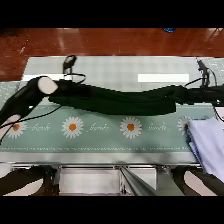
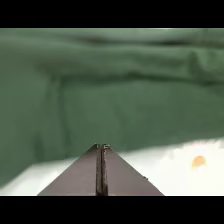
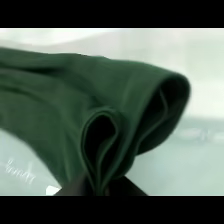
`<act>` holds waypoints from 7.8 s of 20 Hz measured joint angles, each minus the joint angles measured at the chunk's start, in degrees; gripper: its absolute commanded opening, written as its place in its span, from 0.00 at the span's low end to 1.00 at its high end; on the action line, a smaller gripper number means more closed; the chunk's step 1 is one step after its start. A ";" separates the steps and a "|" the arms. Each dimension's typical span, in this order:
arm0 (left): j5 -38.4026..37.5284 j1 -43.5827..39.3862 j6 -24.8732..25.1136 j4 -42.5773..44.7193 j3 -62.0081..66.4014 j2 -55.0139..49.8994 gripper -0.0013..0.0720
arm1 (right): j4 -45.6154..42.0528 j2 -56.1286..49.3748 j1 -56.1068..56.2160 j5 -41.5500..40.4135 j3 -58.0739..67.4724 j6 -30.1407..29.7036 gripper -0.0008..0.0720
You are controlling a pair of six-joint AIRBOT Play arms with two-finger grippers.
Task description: Fold the shirts.
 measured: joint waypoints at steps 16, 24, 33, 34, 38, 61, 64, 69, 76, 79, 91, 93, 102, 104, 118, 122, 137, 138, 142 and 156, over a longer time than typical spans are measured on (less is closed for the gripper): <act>-10.25 -26.77 -0.17 -20.20 34.21 -38.18 0.05 | -3.72 33.03 0.00 8.07 -3.78 15.28 0.04; -15.89 -7.56 0.85 -20.76 36.13 -29.73 0.05 | -1.05 29.03 0.00 9.11 -3.69 13.00 0.04; -23.65 19.08 0.59 -3.56 20.48 5.46 0.05 | 8.59 5.95 14.45 1.36 8.83 5.57 0.04; -23.15 20.79 0.04 -2.62 16.52 10.40 0.05 | 8.92 1.86 18.01 -0.33 11.91 5.42 0.04; -18.18 23.21 -3.10 -4.35 2.91 25.62 0.05 | 9.49 -15.61 29.81 -4.76 24.55 5.95 0.04; -18.64 14.69 -5.77 0.59 -12.41 27.36 0.05 | -6.45 -24.20 25.53 11.74 41.31 14.23 0.58; -20.13 16.26 -5.68 4.15 -12.44 28.09 0.05 | -22.05 -9.27 20.02 7.41 26.29 21.73 0.58; -19.67 14.05 -5.77 5.79 -12.46 28.41 0.05 | -18.97 8.09 17.42 -11.80 -7.02 29.51 0.58; -16.24 10.51 -7.91 6.32 -12.46 28.44 0.05 | 6.25 0.66 24.09 -28.46 -22.51 18.73 0.58; -15.76 10.10 -8.00 6.40 -12.46 28.44 0.05 | 20.13 -6.19 25.18 -29.38 -23.08 7.82 0.58; -15.41 9.94 -8.35 6.40 -12.46 26.69 0.05 | 25.51 -22.64 30.51 -17.11 2.45 -3.45 0.04; -15.39 9.94 -8.33 6.40 -12.46 26.16 0.05 | 18.64 -22.82 30.49 -14.36 9.88 1.11 0.04; -14.56 9.22 -11.37 5.07 -12.46 25.40 0.05 | -3.58 -21.70 21.29 5.11 42.32 19.23 0.04; -14.43 9.01 -11.54 4.94 -12.46 25.31 0.05 | -5.05 -20.09 16.41 9.40 46.73 21.75 0.04; -14.23 8.68 -11.74 4.85 -12.46 24.13 0.05 | -12.61 -2.80 -27.54 33.94 48.76 25.16 0.04; -14.23 8.66 -11.56 4.85 -12.46 23.02 0.05 | -25.03 5.14 -37.33 36.57 37.77 21.73 0.04; -9.75 8.68 -11.28 4.44 -12.46 22.34 0.05 | -51.41 16.28 -47.43 40.79 17.81 23.89 0.58; -9.27 8.68 -11.26 4.44 -12.46 22.34 0.05 | -51.82 16.26 -47.47 40.76 17.75 24.00 0.57; -6.05 9.31 -10.75 4.42 -11.30 22.29 0.05 | -49.35 15.13 -47.47 38.77 18.53 24.33 0.57; -14.56 5.73 -5.44 9.01 19.74 11.85 0.05 | -18.60 -3.02 6.86 6.78 29.73 15.69 0.04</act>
